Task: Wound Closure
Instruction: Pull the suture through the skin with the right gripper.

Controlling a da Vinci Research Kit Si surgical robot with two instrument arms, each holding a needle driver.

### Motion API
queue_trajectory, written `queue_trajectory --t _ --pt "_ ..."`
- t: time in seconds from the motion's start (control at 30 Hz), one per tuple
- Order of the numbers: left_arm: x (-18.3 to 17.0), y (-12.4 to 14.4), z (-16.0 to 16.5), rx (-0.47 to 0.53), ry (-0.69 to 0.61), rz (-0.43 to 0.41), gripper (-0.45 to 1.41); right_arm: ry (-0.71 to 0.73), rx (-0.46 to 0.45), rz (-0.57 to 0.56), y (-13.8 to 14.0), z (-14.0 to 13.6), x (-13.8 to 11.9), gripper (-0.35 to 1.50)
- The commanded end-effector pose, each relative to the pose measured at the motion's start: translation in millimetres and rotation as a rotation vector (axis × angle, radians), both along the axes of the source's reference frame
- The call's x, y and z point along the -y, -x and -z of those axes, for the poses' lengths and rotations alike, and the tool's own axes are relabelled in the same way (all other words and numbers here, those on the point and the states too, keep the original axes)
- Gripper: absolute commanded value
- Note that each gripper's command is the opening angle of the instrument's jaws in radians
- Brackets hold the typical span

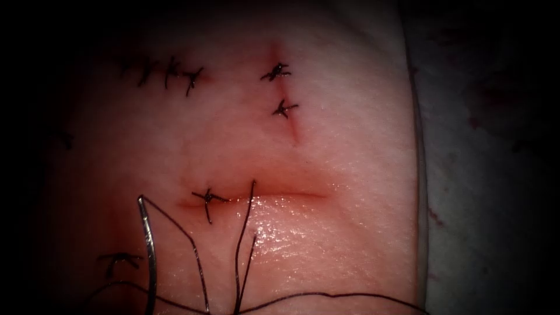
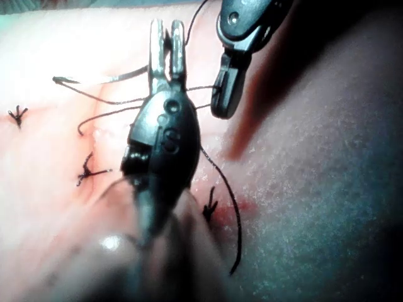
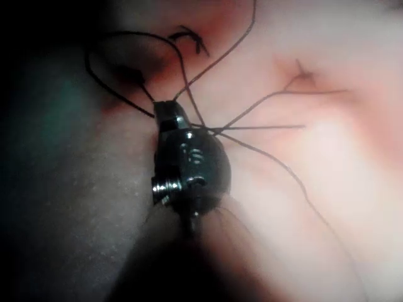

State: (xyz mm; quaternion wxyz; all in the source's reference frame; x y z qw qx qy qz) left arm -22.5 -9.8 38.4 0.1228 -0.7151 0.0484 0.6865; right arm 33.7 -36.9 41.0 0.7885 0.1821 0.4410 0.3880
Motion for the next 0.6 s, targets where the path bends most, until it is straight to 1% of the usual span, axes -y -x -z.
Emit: queue_trajectory --t 0.03,0.1,0.13,0.17,0.2,0.23,0.27,0.3,0.37,0.4,0.43,0.5,0.6 --pt "0.0 0.5 -0.7 0.001 0.001 0.000 -0.45 0.003 -0.009 0.002 -1.0 -0.5 -0.3 -0.35" --pt "-0.1 0.4 -0.8 0.002 0.001 -0.001 -0.45 0.007 -0.043 0.009 -0.7 -0.9 -1.0 -0.35" --pt "-0.2 0.4 -0.8 0.001 -0.001 0.000 -0.45 0.045 -0.087 0.023 -0.5 -1.3 -1.6 -0.35" --pt "-0.3 0.3 -0.9 -0.003 -0.003 0.003 -0.45 0.093 -0.118 0.024 -0.3 -1.6 -2.2 -0.05" --pt "-0.7 0.0 -1.0 -0.008 -0.008 0.006 -0.45 0.210 -0.146 0.038 0.5 -2.5 -3.6 0.84" --pt "-1.0 -0.4 -1.1 -0.010 -0.014 0.007 -0.45 0.238 -0.148 0.042 0.9 -2.8 -4.2 1.06" --pt "-1.4 -0.7 -1.1 -0.018 -0.020 0.012 -0.45 0.255 -0.153 0.042 1.3 -3.2 -4.8 1.20" --pt "-1.8 -1.2 -1.1 -0.026 -0.029 0.013 -0.45 0.256 -0.164 0.033 2.0 -3.5 -5.6 1.25" --pt "-3.1 -2.7 -1.1 -0.040 -0.030 0.038 -0.45 0.264 -0.174 0.021 3.1 -3.9 -6.5 1.28" --pt "-4.2 -4.2 -1.0 -0.054 -0.019 0.066 -0.45 0.271 -0.173 0.020 4.5 -4.3 -7.5 1.21" --pt "-5.4 -6.1 -0.9 -0.080 -0.013 0.110 -0.45 0.276 -0.176 0.032 5.9 -4.4 -8.6 1.03" --pt "-6.2 -7.8 -0.8 -0.093 -0.007 0.142 -0.45 0.272 -0.173 0.033 6.8 -4.5 -9.6 0.96" --pt "-6.8 -9.4 -0.8 -0.115 -0.007 0.176 -0.45 0.286 -0.157 0.038 7.6 -5.1 -11.2 0.84"
